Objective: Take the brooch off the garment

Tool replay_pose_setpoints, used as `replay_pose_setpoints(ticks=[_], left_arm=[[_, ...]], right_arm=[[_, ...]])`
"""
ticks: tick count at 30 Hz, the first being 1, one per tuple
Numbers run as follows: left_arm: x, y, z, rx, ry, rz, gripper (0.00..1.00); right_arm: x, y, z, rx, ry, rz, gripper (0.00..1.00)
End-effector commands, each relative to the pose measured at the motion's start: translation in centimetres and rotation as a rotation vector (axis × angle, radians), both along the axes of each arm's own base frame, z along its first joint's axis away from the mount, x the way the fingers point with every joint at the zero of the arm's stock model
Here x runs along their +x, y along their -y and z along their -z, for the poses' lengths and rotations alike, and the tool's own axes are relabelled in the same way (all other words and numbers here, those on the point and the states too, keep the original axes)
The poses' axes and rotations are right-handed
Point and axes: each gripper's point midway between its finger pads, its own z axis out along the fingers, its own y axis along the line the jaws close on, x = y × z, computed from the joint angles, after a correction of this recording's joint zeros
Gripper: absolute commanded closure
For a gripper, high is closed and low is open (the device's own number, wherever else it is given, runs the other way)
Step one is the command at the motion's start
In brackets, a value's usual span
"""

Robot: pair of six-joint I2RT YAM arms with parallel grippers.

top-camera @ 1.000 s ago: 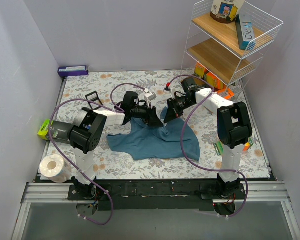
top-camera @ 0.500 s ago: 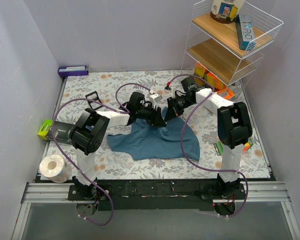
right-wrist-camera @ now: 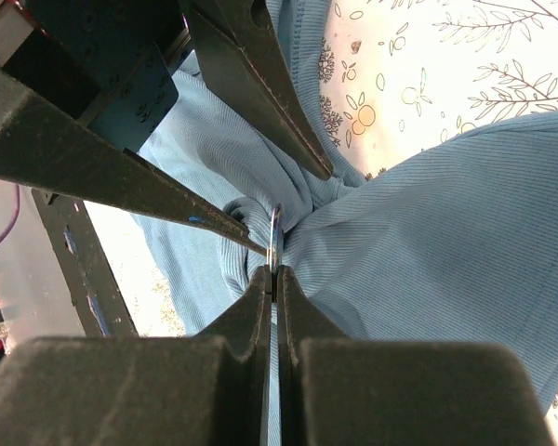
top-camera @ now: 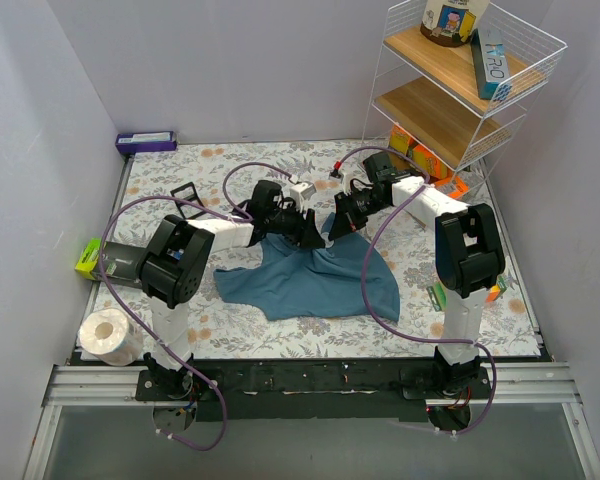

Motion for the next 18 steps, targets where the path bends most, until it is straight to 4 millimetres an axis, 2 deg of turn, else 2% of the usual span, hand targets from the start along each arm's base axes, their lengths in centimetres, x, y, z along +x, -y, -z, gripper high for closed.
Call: replay_pose_setpoints(ticks=[1, 5, 11, 18], left_arm=[[2.16, -0.23, -3.57, -0.047, 0.091, -0.028, 0.54], [1.34, 0.33, -3.98, -0.093, 0.068, 0.015, 0.51], [1.21, 0.46, -3.88, -0.099, 0.059, 0.019, 0.51], [1.85, 0.25, -3.32, -0.076, 0.062, -0.007, 0.56]], right_arm=[[-0.34, -0.45, -2.14, 0.042, 0.019, -0.025, 0.99], [-0.51, -0.54, -2.18, 0.048, 0.014, -0.030, 0.99], [-0.57, -0.64, -2.25, 0.057, 0.013, -0.037, 0.99], [-0.81, -0.88, -2.57, 0.079, 0.013, -0.053, 0.99]])
